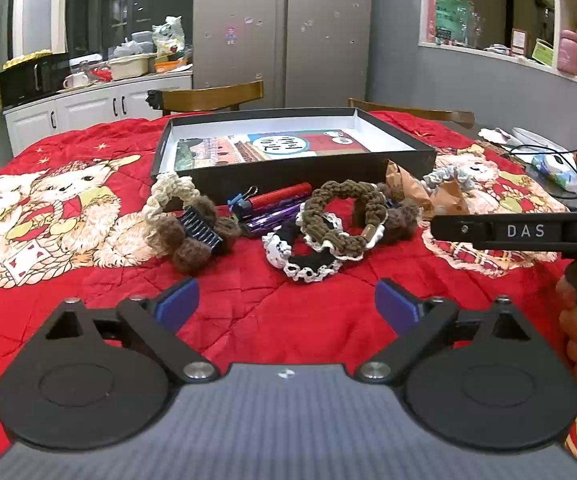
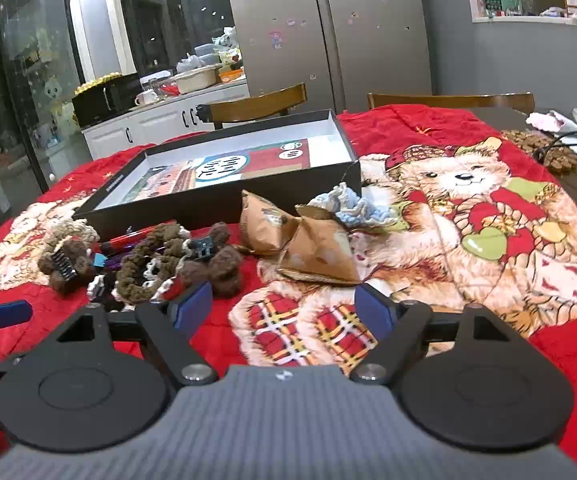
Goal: Organize objects
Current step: 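Grasp the white-black beaded hair tie with the left gripper while the right gripper grasps the brown paper snack bag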
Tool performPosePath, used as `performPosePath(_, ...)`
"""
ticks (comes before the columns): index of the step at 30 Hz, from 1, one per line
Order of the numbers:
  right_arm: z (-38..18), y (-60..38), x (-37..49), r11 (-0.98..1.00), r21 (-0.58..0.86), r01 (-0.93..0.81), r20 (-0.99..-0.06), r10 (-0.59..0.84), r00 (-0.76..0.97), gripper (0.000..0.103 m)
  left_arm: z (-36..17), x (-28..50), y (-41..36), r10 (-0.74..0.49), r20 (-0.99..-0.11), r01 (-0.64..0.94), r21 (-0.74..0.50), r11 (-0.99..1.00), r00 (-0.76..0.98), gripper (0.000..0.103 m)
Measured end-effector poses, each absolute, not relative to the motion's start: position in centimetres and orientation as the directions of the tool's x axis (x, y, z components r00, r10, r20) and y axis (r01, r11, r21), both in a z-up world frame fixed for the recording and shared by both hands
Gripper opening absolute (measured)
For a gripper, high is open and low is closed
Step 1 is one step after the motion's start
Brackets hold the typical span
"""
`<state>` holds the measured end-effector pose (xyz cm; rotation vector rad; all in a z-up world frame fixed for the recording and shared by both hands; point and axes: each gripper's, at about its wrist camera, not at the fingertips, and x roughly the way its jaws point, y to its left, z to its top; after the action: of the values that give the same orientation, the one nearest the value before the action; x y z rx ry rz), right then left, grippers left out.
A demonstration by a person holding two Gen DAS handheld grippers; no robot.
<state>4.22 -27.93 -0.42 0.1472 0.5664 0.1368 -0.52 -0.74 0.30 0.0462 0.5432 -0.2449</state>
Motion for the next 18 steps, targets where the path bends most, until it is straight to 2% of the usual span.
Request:
performPosePath(4, -0.4, -28.1, 4.6, 0.985, 0.157, -0.073, -0.531, 0.146, 0.835, 0.084, 0.3, 0.3, -0.1, -0.248, -0.543, 0.238, -0.090, 0.967, 0.802, 0.084)
performPosePath(10, -0.2, -28.8, 4.9, 0.990, 0.140, -0.016, -0.525, 0.088, 0.846, 0.083, -0.1, 1.5, 0.6, -0.276, -0.572, 0.205, -0.188, 0.961, 0.772, 0.081)
performPosePath(12, -0.1, -29.0, 5.1, 0.992, 0.125, -0.002, -0.518, 0.067, 0.853, 0.083, -0.1, 1.6, 0.6, -0.251, -0.570, 0.175, -0.187, 0.967, 0.782, 0.076)
performPosePath(18, -0.2, -29.5, 6.2, 0.991, 0.130, 0.030, -0.537, 0.045, 0.843, 0.082, 0.0, 2.2, -0.2, -0.196, -0.578, 0.135, -0.146, 0.980, 0.792, 0.076)
